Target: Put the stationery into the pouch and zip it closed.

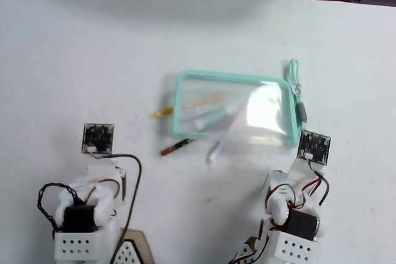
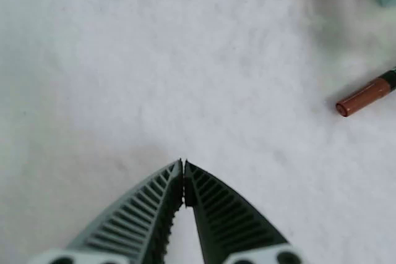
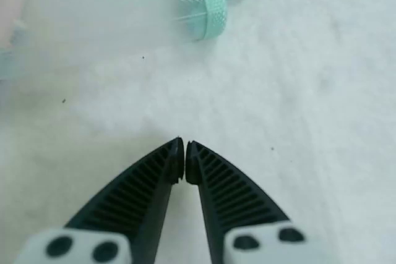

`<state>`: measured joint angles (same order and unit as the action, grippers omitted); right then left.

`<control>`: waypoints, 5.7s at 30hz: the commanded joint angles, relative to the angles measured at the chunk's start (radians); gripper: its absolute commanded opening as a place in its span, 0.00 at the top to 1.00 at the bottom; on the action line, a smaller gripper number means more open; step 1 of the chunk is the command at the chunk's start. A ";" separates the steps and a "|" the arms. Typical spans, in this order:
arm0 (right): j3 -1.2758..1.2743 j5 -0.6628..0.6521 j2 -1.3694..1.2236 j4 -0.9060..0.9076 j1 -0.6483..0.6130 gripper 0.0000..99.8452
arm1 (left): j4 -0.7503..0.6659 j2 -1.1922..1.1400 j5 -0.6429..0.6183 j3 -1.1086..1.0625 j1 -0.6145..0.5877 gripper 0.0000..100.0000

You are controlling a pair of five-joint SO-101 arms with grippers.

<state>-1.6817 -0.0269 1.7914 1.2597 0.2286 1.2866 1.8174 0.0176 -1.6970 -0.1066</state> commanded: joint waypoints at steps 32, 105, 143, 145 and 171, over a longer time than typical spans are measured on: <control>-0.009 0.011 0.008 0.007 0.002 0.98 | 0.000 0.005 -0.008 0.005 0.010 0.97; -0.009 0.011 0.008 0.007 0.002 0.98 | 0.000 0.005 -0.014 0.005 0.012 0.97; -0.009 0.011 0.008 0.007 0.002 0.98 | -0.005 0.005 -0.014 0.005 0.016 0.97; -0.009 0.011 0.008 0.007 0.002 0.98 | -0.005 0.005 -0.014 0.005 0.016 0.97; -0.009 0.011 0.008 0.007 -0.067 0.98 | 0.000 0.005 -0.014 0.005 0.012 0.97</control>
<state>-1.6817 -0.0269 1.7914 1.2597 0.1795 1.2866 1.8174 0.0176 -1.6970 -0.1020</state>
